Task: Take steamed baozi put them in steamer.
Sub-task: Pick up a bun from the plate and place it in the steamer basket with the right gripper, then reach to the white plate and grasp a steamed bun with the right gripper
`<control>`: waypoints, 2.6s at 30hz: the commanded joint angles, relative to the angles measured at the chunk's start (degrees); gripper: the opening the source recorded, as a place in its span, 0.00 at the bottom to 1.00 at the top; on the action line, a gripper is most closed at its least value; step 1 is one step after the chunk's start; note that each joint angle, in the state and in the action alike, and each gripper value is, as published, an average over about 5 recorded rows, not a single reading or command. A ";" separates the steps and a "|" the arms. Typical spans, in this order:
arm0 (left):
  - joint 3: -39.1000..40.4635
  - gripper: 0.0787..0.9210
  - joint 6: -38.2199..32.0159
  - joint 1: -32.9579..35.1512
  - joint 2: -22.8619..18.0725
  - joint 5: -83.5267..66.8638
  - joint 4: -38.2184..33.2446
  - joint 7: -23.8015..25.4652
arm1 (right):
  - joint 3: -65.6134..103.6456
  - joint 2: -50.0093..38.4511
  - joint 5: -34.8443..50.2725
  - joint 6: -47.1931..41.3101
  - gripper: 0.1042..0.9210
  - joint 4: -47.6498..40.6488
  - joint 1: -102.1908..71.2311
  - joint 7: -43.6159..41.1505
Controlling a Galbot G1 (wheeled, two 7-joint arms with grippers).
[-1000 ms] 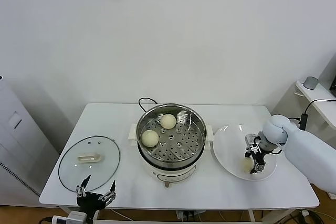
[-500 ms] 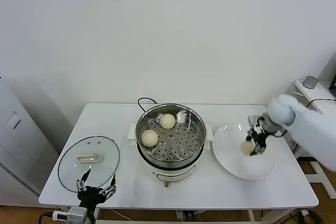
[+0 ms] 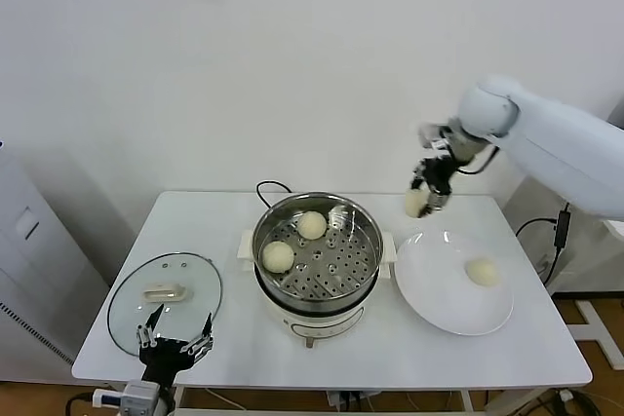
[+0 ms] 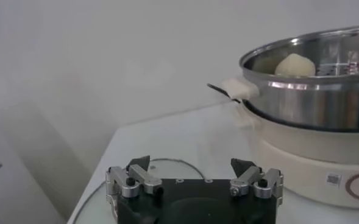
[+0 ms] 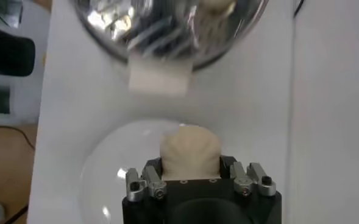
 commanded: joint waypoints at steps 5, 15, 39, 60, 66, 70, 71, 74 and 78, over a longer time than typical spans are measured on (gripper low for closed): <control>0.07 0.88 0.24 -0.33 -1.91 -1.11 -1.28 -0.14 | -11.20 17.29 9.11 37.35 0.56 -1.33 5.72 -3.59; 0.37 0.88 0.32 -0.27 -2.22 -1.37 -1.41 -0.17 | -9.20 19.45 -14.82 51.45 0.56 8.18 -2.16 3.98; 0.61 0.88 0.50 -0.19 -2.55 -2.31 -1.59 -0.11 | -7.96 21.24 -23.88 52.58 0.56 12.26 -9.11 2.97; 0.86 0.88 1.18 -0.50 -2.80 -1.84 -1.52 0.34 | -3.52 11.87 -18.39 42.17 0.88 16.41 -3.84 5.12; 0.81 0.88 1.67 -0.81 -2.70 -2.03 -1.61 1.01 | 1.60 0.29 -7.79 25.94 0.88 15.01 0.24 0.25; 0.78 0.88 1.98 -0.87 -2.40 -2.86 -2.09 1.62 | 2.57 -8.42 -3.72 12.80 0.88 12.43 1.85 -1.74; 0.72 0.88 2.09 -0.89 -2.28 -3.21 -2.19 1.75 | 2.96 -10.87 -3.99 10.11 0.88 11.97 1.74 -2.23; 0.48 0.88 2.61 -1.20 -2.21 -4.15 -2.22 2.19 | 3.95 -17.06 -6.15 3.73 0.88 10.82 0.46 -3.05; 0.44 0.88 3.64 -2.06 -2.48 -5.01 -2.05 2.96 | 4.90 -22.41 -10.09 0.75 0.88 9.02 -2.25 -2.02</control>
